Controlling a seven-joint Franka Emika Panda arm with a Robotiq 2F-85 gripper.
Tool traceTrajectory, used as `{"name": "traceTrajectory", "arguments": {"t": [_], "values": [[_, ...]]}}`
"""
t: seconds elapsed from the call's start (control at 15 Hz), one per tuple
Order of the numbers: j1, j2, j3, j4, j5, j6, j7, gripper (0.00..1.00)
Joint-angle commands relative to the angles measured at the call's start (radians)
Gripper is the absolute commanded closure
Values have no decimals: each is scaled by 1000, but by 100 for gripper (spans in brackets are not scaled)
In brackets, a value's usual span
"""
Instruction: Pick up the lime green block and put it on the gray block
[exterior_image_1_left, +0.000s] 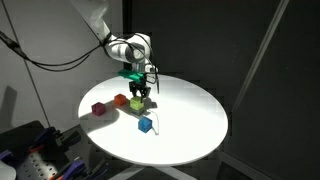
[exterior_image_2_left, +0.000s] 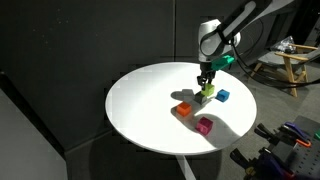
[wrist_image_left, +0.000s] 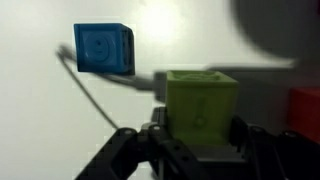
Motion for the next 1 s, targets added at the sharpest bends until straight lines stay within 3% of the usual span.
{"name": "traceTrajectory", "arguments": {"t": [0.0, 0.13, 0.2, 0.93], "values": [[-2, 0, 2, 1, -1, -2, 1, 43], [-2, 0, 2, 1, -1, -2, 1, 43], [-2, 0, 2, 1, -1, -2, 1, 68], [1, 22, 4, 41, 3, -2, 3, 68]]}}
